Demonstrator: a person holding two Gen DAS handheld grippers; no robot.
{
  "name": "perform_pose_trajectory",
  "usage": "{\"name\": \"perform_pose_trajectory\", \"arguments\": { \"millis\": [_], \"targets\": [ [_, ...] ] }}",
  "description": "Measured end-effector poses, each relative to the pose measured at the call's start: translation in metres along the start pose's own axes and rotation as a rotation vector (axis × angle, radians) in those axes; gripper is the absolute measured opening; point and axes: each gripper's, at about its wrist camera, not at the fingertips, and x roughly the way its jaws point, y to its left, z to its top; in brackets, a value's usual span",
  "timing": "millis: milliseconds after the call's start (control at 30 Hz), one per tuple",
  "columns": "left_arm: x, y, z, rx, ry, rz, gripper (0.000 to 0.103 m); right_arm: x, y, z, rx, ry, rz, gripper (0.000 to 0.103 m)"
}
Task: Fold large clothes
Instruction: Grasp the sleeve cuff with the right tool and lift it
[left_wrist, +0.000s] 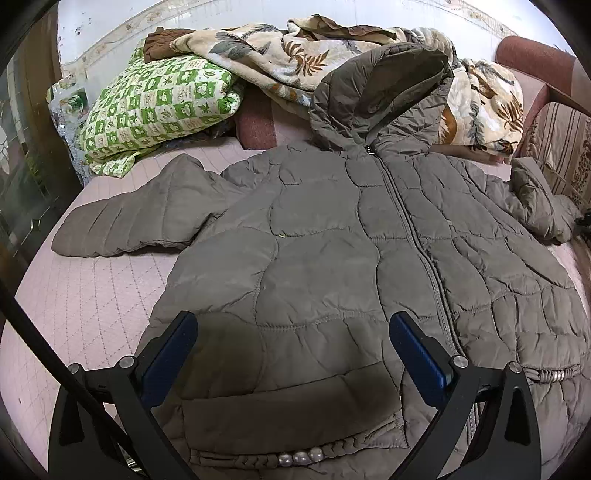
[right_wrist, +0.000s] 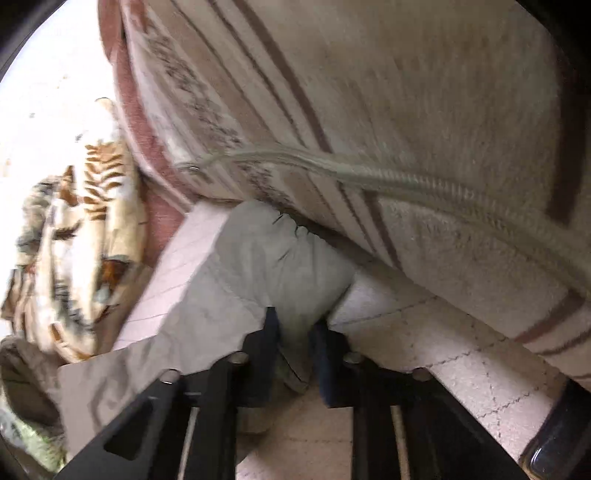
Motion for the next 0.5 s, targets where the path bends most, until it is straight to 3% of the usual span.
{"name": "perform_pose_trajectory", "arguments": {
  "millis": [233, 500],
  "targets": [
    [-0.012, 0.006, 0.001, -0.018, -0.036, 0.007, 0.103, -0.087, 0.031, 0.012, -0.042, -0.157, 0.072, 0.013],
    [-0.03, 0.022, 0.004, -0.044, -0.084, 0.016, 0.103, -0.216, 0.13, 0.018, -0.218, -0.307, 0.198, 0.013]
  ]
}}
